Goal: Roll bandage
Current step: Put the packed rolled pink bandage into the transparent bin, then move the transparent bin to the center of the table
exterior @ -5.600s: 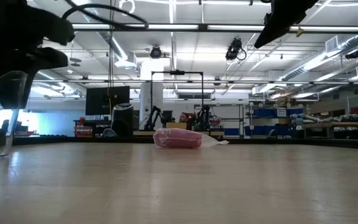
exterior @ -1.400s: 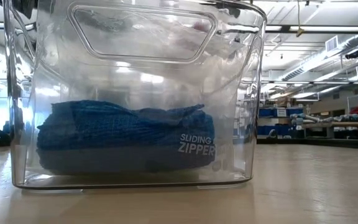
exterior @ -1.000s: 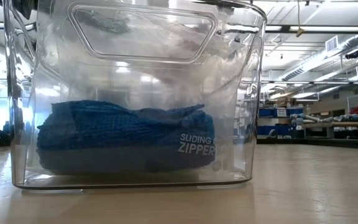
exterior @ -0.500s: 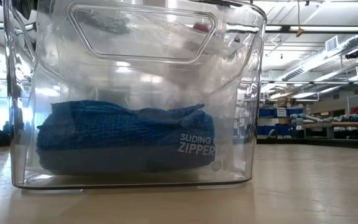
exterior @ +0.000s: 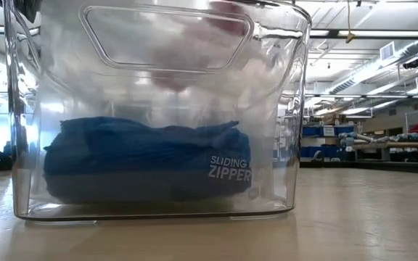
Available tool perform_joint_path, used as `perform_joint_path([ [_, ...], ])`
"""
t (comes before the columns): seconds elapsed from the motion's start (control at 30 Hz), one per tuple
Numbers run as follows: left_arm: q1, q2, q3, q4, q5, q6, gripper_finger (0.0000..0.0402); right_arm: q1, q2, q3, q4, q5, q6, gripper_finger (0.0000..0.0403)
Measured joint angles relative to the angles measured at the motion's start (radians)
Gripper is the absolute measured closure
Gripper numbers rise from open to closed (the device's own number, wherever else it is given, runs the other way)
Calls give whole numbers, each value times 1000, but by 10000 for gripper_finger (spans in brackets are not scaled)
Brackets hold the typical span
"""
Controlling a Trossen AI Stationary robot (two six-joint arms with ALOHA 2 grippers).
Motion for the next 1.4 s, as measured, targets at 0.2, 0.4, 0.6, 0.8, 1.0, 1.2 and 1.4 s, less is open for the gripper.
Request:
perform_joint_path([
  [0.2, 0, 0, 0, -2, 0, 0, 247, 1, 29, -2, 9, -7, -8, 402],
  [0.4, -1, 0, 0, 0, 3, -2, 247, 0, 28, -2, 10, -54, -6, 402],
  [0.6, -1, 0, 0, -3, 3, -3, 247, 0, 73, -2, 26, -97, 0, 402],
  [0.8, -2, 0, 0, -9, 7, -3, 247, -2, 144, -2, 38, -123, -5, 401],
  [1.0, -3, 0, 0, -33, 7, -2, 247, -8, 176, -2, 53, -154, 3, 400],
  [1.2, -3, 2, 0, -49, 7, -1, 247, -11, 183, -2, 84, -162, 9, 374],
  [1.4, -3, 1, 0, -47, 6, 4, 247, -11, 183, -2, 106, -164, 14, 298],
])
